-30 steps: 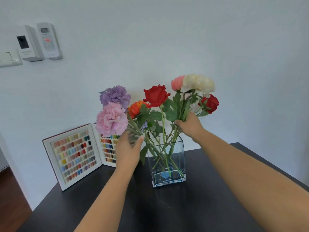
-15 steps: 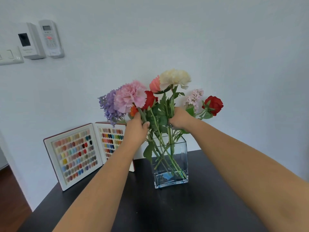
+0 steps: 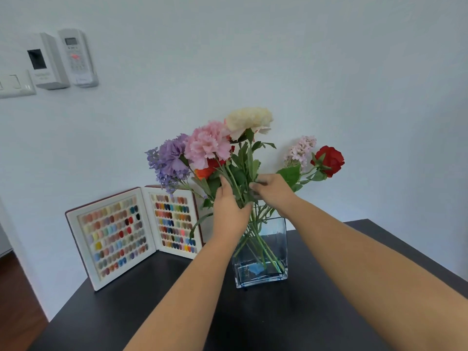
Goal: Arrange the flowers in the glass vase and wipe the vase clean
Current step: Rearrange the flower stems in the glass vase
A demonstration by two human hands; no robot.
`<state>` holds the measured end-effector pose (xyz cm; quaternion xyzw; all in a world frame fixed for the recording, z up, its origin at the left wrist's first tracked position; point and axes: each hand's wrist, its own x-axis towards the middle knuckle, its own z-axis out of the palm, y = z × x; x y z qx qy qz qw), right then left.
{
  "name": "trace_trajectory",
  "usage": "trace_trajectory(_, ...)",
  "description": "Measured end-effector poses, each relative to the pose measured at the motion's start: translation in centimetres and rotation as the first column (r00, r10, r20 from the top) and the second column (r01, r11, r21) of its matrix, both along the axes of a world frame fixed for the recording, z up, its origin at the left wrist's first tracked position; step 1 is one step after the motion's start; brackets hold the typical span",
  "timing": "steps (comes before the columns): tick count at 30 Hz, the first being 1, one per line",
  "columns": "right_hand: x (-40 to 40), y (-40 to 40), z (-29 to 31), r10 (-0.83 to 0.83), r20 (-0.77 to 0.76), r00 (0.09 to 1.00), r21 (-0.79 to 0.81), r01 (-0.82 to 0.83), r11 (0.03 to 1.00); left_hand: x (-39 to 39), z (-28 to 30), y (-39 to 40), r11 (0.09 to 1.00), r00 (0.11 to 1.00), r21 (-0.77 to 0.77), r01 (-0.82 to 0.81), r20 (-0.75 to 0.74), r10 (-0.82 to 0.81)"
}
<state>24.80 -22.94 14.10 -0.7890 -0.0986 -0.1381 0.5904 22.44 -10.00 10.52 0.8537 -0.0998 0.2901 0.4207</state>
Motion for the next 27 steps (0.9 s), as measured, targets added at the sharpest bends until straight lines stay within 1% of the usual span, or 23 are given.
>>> trace_trajectory(3,-0.4,0.1,0.8,-0.037,0.056,0.998,-0.172,0.046,0.984,0.4,0.1,-1.2,0.999,1.000,0.009,-0.031,-0.004,0.031)
trace_trajectory(5,-0.6,0.1,1.3,-0.046,0.067,0.997,-0.237,0.061,0.970,0.7,0.2,-1.6,0.998,0.998,0.022,-0.060,0.006,0.060)
trace_trajectory(9,-0.8,0.0,1.6,-0.015,0.043,0.999,-0.311,0.027,0.950,0.9,-0.1,-1.8,0.994,0.993,0.036,-0.104,0.054,0.102)
trace_trajectory(11,-1.3,-0.2,1.7,0.030,0.001,1.000,-0.352,-0.028,0.936,1.1,-0.2,-1.6,0.995,0.992,0.002,-0.099,0.075,0.098)
trace_trajectory(13,-1.8,-0.9,1.9,0.074,-0.015,0.997,-0.341,-0.075,0.937,1.2,-0.2,-1.6,0.995,0.992,-0.030,-0.094,0.083,0.097)
trace_trajectory(14,-1.7,-1.5,1.7,0.044,0.012,0.999,-0.313,-0.038,0.949,1.2,-0.2,-1.6,0.995,0.992,-0.032,-0.097,0.078,0.100)
trace_trajectory(15,-1.4,-2.3,1.3,-0.030,0.051,0.998,-0.256,0.042,0.966,1.2,-0.2,-1.5,0.994,0.992,-0.030,-0.104,0.068,0.106)
trace_trajectory(16,-1.1,-3.2,0.7,-0.136,0.078,0.988,-0.162,0.147,0.976,1.3,-0.2,-1.5,0.993,0.992,-0.027,-0.113,0.055,0.114)
trace_trajectory(17,-0.8,-4.2,-0.2,-0.253,0.061,0.966,-0.037,0.255,0.966,1.3,-0.2,-1.5,0.992,0.992,-0.022,-0.121,0.039,0.122)
trace_trajectory(18,-0.4,-5.0,-1.2,-0.337,-0.017,0.941,0.096,0.337,0.937,1.4,-0.2,-1.5,0.991,0.991,-0.014,-0.130,0.022,0.131)
trace_trajectory(19,-0.1,-5.8,-2.3,-0.358,-0.143,0.923,0.210,0.382,0.900,1.4,-0.2,-1.5,0.990,0.990,-0.004,-0.139,0.006,0.139)
trace_trajectory(20,0.4,-6.4,-3.5,-0.321,-0.271,0.907,0.286,0.394,0.873,1.4,-0.2,-1.5,0.990,0.990,0.005,-0.144,-0.003,0.144)
trace_trajectory(21,0.8,-6.8,-4.5,-0.253,-0.369,0.894,0.314,0.376,0.872,1.4,-0.2,-1.6,0.989,0.989,0.011,-0.146,-0.006,0.146)
trace_trajectory(23,1.6,-7.0,-5.5,-0.102,-0.470,0.877,0.309,0.272,0.911,1.5,-0.2,-1.7,0.989,0.989,0.020,-0.146,-0.005,0.146)
trace_trajectory(25,2.4,-6.7,-5.3,0.004,-0.465,0.885,0.365,0.188,0.912,1.6,-0.2,-1.6,0.989,0.989,0.029,-0.147,-0.011,0.147)
trace_trajectory(27,3.4,-6.3,-4.6,0.043,-0.412,0.910,0.467,0.170,0.868,1.7,-0.1,-1.5,0.989,0.989,0.028,-0.145,-0.014,0.146)
